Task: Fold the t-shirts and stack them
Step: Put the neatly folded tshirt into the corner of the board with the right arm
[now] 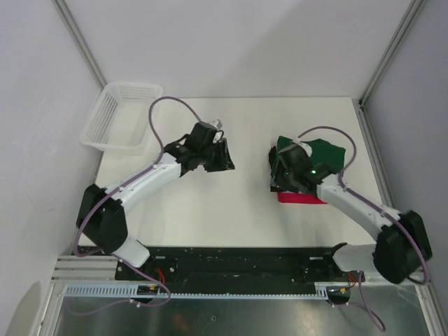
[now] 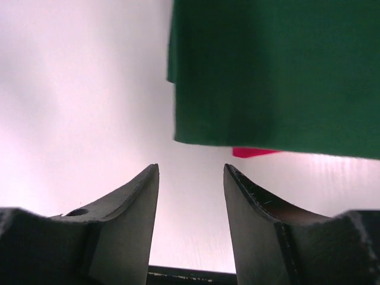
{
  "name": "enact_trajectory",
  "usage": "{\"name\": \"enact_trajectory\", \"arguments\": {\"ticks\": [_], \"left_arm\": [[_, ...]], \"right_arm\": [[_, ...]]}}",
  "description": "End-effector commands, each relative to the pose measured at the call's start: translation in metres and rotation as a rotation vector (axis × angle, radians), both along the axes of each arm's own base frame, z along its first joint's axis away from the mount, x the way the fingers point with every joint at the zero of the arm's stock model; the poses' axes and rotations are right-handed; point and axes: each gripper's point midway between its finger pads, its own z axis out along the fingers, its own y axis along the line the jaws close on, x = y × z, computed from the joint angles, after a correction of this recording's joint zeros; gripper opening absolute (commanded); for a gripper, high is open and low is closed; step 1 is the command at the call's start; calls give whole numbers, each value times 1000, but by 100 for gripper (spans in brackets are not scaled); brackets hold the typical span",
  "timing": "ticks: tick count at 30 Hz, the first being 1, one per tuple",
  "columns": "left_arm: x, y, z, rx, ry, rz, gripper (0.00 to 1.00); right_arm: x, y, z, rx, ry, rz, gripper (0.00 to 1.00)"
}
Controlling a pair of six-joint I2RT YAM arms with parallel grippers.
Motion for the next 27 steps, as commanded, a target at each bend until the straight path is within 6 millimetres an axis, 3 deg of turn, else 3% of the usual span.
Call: {"name": "enact_trajectory", "arguments": {"ticks": [1, 6, 10, 14, 20, 27], "left_arm": [[0, 25, 18, -9, -83, 15, 43], [-4, 45, 17, -10, -89, 39, 44], [-6, 55, 17, -14, -91, 52, 43], [-8, 62, 16, -18, -90, 59, 43], [-8, 65, 16, -23, -86, 61, 43], [-9, 65, 15, -25, -81, 62, 43]], "right_arm": [[46, 46, 8, 25, -109, 14, 52], [99, 84, 5, -14, -159, 107, 52], [142, 89, -12, -16, -153, 126, 52], [171, 91, -35, -13, -129, 155, 52], [188, 80, -66, -48, -70, 139, 52], [175, 48, -85, -119, 5, 26, 51]]}}
